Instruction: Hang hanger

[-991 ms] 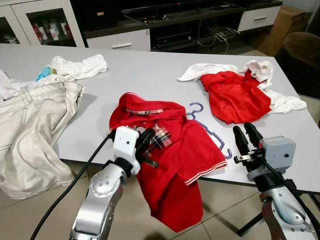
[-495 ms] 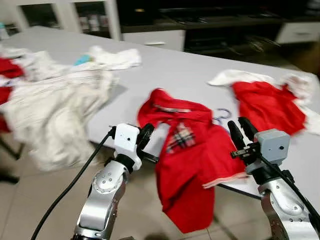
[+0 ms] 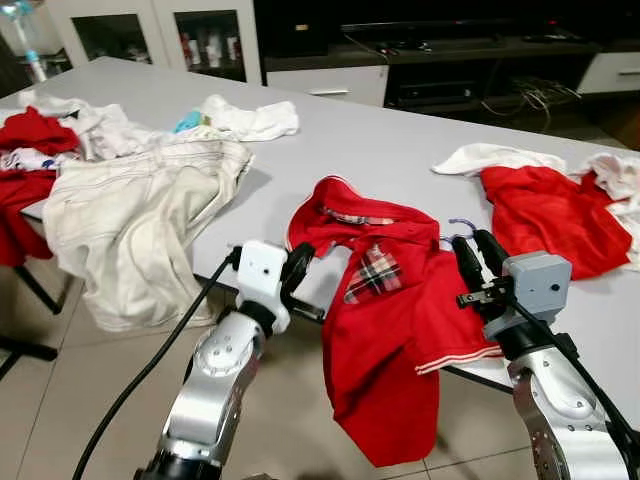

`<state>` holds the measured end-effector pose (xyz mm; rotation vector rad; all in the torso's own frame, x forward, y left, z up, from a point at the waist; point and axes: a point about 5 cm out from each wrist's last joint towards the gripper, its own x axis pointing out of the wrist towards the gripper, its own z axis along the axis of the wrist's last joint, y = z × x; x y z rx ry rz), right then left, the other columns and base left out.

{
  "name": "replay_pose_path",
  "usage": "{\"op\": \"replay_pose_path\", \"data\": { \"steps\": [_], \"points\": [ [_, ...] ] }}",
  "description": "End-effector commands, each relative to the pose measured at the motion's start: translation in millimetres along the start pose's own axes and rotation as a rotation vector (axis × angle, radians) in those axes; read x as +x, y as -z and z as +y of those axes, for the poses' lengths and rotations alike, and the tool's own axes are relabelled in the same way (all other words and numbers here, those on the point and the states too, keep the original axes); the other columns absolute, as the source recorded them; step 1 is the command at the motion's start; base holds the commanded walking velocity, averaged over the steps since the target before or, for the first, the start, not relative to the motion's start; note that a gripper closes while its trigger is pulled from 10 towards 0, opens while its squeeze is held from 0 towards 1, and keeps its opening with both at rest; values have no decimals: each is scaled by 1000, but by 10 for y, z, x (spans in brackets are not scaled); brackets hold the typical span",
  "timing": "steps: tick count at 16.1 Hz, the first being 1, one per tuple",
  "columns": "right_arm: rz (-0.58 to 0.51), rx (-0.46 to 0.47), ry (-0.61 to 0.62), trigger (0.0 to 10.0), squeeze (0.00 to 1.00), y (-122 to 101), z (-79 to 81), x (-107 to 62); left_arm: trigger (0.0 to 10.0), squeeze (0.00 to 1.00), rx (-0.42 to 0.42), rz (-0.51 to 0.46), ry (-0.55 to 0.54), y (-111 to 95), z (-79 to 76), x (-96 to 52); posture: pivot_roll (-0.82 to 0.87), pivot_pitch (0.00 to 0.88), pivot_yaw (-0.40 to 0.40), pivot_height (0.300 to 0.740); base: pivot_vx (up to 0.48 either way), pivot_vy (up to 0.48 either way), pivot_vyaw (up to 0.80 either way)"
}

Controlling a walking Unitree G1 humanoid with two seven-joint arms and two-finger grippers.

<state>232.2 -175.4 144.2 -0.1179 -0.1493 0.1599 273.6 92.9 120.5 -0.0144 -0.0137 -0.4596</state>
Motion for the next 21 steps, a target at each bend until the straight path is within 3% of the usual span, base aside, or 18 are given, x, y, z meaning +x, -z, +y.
{"op": "replay_pose_path", "data": {
  "steps": [1,8,10,15,18,19,21],
  "points": [
    [-12,0,14,10000,0,-26,-38,39,10000,0,11,-5,11,-13,-30,46,-118,0,29,740,0,0,0],
    [-10,25,15,10000,0,-8,-23,144,10000,0,-4,-24,-1,-21,-52,120,-108,0,6,740,0,0,0],
    [38,41,6,10000,0,43,-4,209,10000,0,-5,-26,2,-23,-70,135,-114,0,7,740,0,0,0],
    [111,38,79,10000,0,67,-128,376,10000,0,-15,-29,1,-13,-97,160,-118,0,9,740,0,0,0],
    [212,41,85,10000,0,141,-175,519,10000,0,-16,-28,7,-7,-105,161,-123,0,16,740,0,0,0],
    [322,81,62,10000,0,270,-169,584,10000,0,-15,-29,9,-10,-104,168,-125,0,18,740,0,0,0],
    [380,111,54,10000,0,318,-170,679,10000,0,-14,-34,8,-23,-103,181,-117,0,14,740,0,0,0]
  ]
}}
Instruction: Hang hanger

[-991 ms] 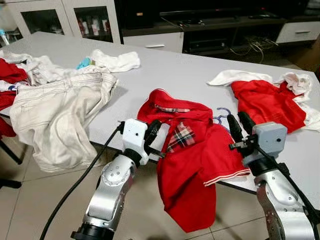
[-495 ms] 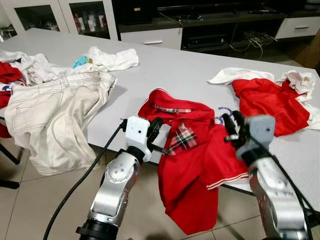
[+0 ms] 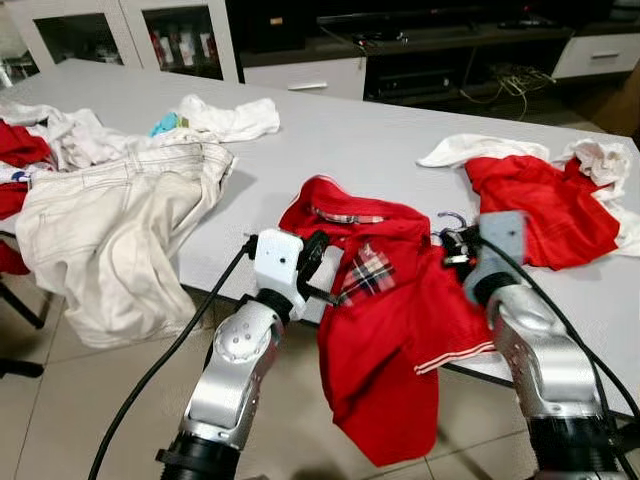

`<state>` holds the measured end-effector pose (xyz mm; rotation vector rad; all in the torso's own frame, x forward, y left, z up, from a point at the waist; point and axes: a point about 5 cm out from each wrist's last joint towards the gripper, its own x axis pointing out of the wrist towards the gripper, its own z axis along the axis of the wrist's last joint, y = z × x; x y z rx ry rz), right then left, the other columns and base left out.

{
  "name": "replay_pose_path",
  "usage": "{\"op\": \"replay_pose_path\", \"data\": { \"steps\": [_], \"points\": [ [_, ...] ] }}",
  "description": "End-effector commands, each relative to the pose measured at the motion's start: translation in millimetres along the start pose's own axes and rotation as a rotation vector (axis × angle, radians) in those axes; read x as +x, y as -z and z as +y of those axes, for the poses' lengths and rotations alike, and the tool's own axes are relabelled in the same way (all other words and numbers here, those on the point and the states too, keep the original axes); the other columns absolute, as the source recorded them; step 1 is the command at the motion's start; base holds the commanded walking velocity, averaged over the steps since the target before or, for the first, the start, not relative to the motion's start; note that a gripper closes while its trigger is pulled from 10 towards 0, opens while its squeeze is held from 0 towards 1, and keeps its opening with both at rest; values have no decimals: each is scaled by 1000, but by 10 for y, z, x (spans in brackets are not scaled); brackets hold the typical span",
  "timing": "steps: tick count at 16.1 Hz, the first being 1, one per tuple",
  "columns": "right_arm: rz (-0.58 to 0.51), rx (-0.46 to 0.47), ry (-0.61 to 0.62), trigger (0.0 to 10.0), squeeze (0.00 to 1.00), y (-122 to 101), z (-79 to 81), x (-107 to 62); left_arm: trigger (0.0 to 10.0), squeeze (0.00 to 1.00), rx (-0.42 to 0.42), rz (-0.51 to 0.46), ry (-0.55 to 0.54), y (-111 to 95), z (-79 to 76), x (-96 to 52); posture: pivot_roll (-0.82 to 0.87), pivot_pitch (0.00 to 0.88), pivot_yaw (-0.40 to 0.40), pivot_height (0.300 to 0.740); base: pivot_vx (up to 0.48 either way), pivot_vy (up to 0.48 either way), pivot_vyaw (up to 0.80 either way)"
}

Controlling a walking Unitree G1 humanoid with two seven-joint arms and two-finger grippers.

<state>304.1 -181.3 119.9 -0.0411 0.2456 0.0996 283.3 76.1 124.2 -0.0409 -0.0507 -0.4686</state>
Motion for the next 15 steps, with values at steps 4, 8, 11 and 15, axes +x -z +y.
{"op": "replay_pose_path", "data": {
  "steps": [4,8,11,15],
  "points": [
    [16,-19,-32,10000,0,-134,7,145,10000,0,-2,7,-13,22,-6,-2,-100,0,4,740,0,0,0],
    [-94,-3,-20,10000,0,-268,-56,110,10000,0,-3,10,-20,31,4,-25,-93,0,2,740,0,0,0],
    [-220,75,20,10000,0,-280,-76,-97,10000,0,-5,15,-18,40,2,-29,-107,0,8,740,0,0,0],
    [-279,122,17,10000,0,-169,-14,-323,10000,0,-9,14,-6,42,-14,0,-132,0,20,740,0,0,0]
  ]
}}
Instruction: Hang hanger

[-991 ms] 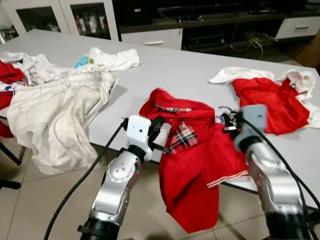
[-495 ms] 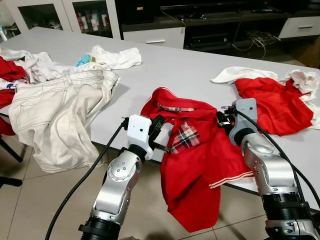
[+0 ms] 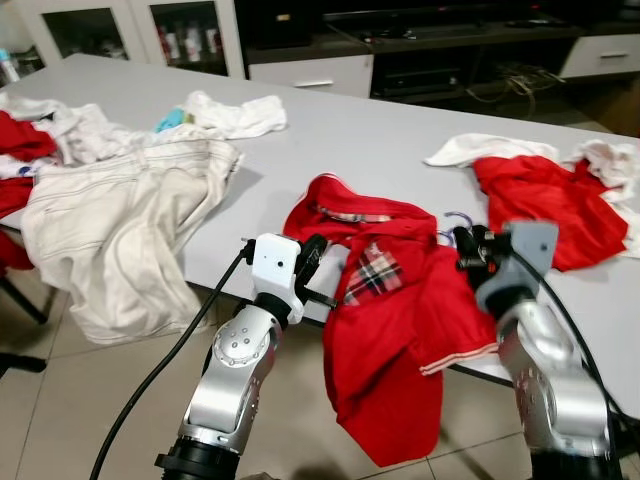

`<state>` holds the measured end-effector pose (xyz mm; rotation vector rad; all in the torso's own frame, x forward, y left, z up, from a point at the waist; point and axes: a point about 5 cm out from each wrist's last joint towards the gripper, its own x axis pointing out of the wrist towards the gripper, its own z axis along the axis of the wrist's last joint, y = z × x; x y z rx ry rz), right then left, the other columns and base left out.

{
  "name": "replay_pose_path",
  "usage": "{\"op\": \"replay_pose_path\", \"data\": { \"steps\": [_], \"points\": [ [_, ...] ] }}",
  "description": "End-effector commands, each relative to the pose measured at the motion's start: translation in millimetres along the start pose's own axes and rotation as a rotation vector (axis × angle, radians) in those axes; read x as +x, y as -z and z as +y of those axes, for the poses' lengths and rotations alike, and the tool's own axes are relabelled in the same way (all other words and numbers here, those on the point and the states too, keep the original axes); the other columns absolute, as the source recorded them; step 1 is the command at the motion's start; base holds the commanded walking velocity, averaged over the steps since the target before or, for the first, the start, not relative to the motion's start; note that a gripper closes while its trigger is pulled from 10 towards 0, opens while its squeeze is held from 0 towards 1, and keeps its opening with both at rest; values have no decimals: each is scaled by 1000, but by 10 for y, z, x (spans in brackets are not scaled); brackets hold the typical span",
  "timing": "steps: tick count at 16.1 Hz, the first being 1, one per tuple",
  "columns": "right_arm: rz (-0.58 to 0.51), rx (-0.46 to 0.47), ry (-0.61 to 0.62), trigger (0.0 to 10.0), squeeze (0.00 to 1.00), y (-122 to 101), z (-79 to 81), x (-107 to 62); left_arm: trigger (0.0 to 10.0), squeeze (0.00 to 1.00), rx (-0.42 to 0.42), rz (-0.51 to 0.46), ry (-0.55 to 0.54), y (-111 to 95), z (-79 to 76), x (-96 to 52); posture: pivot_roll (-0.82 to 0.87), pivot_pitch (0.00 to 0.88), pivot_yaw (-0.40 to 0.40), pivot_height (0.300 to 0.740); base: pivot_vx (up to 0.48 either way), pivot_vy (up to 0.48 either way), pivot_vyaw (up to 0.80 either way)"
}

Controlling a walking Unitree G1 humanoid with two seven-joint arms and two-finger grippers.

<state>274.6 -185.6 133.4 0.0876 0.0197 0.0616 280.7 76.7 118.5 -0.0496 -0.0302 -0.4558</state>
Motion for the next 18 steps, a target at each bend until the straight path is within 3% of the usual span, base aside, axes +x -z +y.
{"op": "replay_pose_path", "data": {
  "steps": [1,3,7,9,18],
  "points": [
    [-65,-3,-8,10000,0,-114,23,-26,10000,0,2,-2,15,-11,-21,36,-145,0,24,740,0,0,0],
    [-92,-26,-11,10000,0,-159,27,-46,10000,0,0,-1,22,-10,-36,51,-151,0,25,740,0,0,0],
    [-119,-29,2,10000,0,-230,-18,-23,10000,0,-3,-2,27,-7,-53,60,-147,0,19,740,0,0,800],
    [-113,11,4,10000,0,-211,-13,-23,10000,0,-4,-2,24,-4,-46,56,-147,0,19,740,0,0,0],
    [-104,13,18,10000,0,-175,2,8,10000,0,23,-3,24,-14,-27,78,-141,0,25,740,0,0,0]
  ]
}}
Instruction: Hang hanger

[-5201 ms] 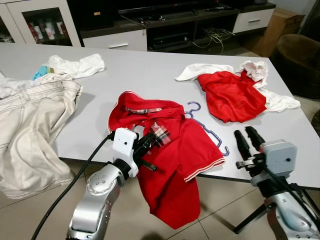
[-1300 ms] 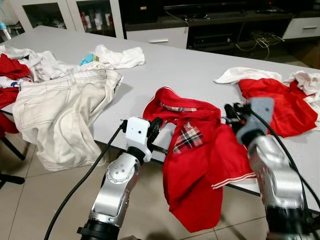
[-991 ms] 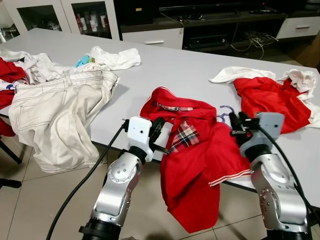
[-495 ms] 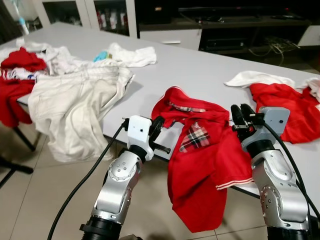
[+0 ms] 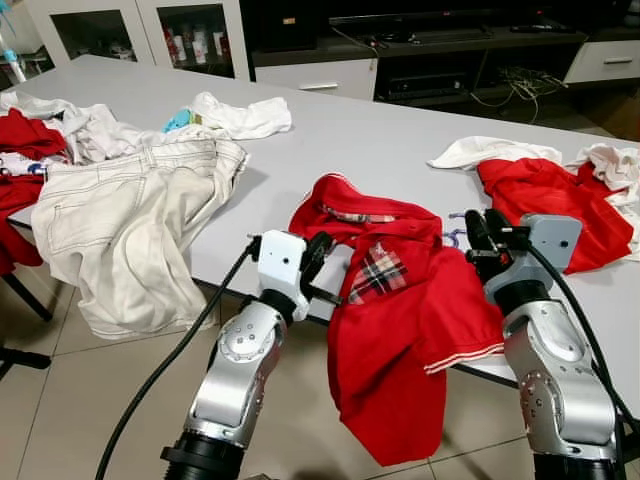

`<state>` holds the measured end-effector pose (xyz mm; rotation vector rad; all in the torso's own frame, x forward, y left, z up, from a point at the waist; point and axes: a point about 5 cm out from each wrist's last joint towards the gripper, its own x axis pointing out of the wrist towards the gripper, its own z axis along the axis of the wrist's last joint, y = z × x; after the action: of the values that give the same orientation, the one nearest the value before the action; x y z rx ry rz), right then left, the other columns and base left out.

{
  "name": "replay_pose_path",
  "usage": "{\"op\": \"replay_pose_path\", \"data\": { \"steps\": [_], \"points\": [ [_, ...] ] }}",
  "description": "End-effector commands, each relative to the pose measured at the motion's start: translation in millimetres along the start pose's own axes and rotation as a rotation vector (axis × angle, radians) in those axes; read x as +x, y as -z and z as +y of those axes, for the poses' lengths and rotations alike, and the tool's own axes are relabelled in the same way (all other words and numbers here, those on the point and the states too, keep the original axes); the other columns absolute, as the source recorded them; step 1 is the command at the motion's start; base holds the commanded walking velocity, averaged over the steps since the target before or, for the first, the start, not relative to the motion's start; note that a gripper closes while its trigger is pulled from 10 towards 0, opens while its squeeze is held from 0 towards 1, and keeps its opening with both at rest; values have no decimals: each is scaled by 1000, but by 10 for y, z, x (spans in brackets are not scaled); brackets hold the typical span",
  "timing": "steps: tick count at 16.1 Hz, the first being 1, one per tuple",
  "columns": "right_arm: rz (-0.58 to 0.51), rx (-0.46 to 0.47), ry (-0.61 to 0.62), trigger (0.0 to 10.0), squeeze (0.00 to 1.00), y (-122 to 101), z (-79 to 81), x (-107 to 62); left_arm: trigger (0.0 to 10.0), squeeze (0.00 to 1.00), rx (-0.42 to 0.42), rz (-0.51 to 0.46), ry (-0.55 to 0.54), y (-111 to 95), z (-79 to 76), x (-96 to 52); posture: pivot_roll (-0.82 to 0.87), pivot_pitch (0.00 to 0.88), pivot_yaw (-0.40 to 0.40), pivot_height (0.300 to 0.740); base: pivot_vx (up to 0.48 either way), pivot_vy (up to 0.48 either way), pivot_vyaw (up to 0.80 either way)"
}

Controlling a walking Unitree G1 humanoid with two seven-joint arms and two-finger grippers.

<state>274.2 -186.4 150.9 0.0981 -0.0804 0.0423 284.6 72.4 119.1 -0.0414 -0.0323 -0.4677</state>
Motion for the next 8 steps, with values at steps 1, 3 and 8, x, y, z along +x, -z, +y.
{"op": "replay_pose_path", "data": {
  "steps": [1,3,8],
  "points": [
    [-1,5,4,10000,0,5,-7,11,10000,0,20,-2,14,-10,-14,28,-142,0,24,740,0,0,0],
    [4,5,5,10000,0,12,-6,6,10000,0,25,1,18,-1,-29,32,-145,0,24,740,0,-266,0],
    [7,5,6,10000,0,15,-11,7,10000,0,29,3,19,9,-34,40,-148,0,24,740,0,-302,0]
  ]
}}
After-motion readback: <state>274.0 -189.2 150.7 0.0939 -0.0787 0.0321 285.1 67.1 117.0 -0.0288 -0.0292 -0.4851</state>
